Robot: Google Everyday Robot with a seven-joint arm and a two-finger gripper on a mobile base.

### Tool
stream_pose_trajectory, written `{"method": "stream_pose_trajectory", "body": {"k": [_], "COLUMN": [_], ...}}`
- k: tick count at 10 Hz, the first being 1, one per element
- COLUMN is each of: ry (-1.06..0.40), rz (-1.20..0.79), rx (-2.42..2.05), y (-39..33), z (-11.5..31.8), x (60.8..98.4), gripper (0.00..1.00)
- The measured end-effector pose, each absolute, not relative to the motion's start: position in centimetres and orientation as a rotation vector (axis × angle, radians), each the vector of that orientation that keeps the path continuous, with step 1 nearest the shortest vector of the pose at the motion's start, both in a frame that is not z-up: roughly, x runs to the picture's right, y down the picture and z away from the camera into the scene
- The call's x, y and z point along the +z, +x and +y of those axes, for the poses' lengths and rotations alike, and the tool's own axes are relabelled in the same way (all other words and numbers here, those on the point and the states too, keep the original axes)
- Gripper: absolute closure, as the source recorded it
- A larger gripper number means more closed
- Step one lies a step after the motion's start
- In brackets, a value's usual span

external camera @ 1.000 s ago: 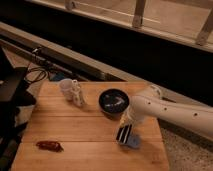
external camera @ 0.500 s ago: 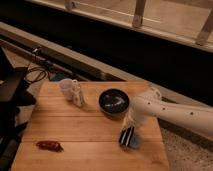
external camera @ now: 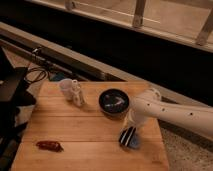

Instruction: Place the eraser on the white sponge

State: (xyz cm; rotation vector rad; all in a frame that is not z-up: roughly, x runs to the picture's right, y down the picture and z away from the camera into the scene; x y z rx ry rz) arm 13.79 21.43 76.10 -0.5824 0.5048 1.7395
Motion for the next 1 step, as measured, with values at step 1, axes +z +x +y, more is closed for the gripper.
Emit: {"method": "stream_pose_trajectory", "body": {"k": [1], "ry": [-0.587], "rz": [0.506], "rx": [1.743], "y": [13.74], "z": [21.19], "x": [76.21], "gripper": [0.28]}}
